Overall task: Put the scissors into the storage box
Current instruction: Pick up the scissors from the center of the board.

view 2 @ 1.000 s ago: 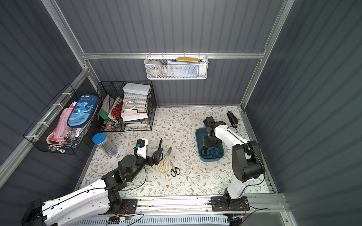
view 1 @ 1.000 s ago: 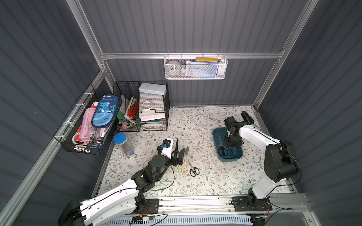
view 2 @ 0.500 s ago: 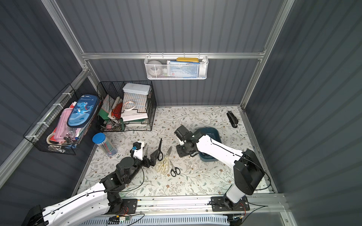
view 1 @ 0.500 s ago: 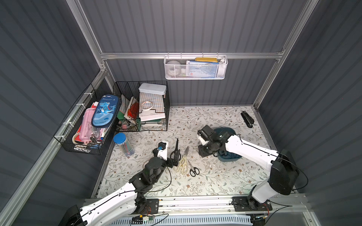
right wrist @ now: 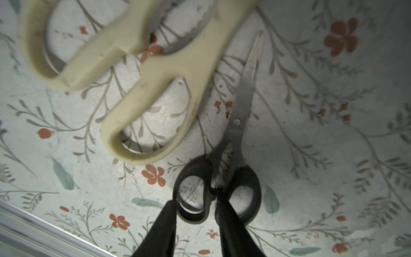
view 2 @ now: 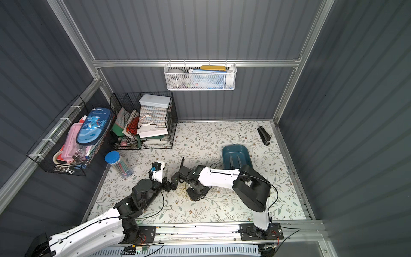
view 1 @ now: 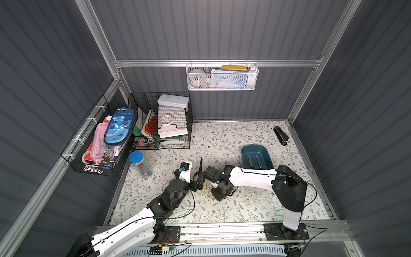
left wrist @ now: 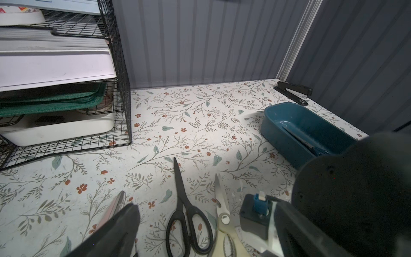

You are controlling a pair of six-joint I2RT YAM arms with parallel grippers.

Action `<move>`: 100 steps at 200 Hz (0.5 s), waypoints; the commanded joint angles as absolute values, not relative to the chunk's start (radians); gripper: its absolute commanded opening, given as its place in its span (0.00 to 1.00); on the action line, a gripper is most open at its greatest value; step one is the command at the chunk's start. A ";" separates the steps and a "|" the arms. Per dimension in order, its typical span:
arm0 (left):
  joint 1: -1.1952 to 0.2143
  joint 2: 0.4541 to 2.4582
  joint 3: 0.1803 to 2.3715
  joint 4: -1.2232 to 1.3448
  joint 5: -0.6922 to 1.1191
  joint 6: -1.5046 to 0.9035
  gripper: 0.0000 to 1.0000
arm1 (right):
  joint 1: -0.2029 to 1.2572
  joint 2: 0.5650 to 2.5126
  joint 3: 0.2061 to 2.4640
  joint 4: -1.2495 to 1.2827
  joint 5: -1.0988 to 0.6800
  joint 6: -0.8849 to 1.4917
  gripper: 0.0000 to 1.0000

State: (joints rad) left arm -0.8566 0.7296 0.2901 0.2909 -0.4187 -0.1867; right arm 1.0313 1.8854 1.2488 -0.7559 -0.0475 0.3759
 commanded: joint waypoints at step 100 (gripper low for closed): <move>-0.855 0.763 0.298 0.311 -0.412 -0.190 0.99 | 1.012 1.996 1.303 -0.796 0.019 0.440 0.27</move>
